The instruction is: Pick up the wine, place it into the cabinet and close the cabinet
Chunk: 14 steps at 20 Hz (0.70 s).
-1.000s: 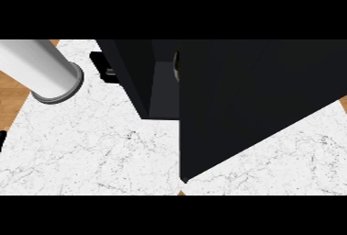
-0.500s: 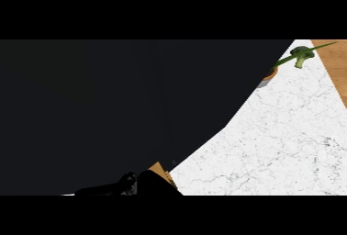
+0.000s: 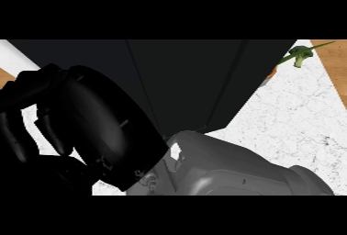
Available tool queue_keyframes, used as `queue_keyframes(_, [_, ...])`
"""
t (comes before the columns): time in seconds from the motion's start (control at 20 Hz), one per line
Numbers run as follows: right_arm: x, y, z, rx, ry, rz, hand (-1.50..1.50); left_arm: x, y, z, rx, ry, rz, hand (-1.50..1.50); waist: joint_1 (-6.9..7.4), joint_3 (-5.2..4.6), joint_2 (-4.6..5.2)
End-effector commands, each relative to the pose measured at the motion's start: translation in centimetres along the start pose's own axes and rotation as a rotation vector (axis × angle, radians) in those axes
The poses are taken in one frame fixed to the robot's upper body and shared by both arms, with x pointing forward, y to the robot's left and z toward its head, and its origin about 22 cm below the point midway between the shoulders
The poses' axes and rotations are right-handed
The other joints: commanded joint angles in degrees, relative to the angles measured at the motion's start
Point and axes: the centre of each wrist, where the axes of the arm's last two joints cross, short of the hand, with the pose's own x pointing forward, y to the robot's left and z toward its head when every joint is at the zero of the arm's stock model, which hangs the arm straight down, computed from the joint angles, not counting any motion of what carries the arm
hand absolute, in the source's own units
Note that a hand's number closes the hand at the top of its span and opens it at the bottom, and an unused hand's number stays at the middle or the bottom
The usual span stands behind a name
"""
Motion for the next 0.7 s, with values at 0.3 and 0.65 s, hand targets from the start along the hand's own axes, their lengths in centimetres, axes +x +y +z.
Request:
queue_keyframes(0.3, [-4.2, -4.4, -5.8, -0.126, 0.054, 0.06, 1.5, -0.6, -0.5, 0.5, 0.0, 0.003, -0.01, -1.5, -0.1, 0.06, 0.0])
queue_keyframes(0.65, [-5.9, -9.3, -6.7, -0.14, 0.067, 0.081, 1.5, -0.2, -0.9, 0.6, -0.001, -0.039, -0.034, -1.5, -0.48, 0.08, -0.07])
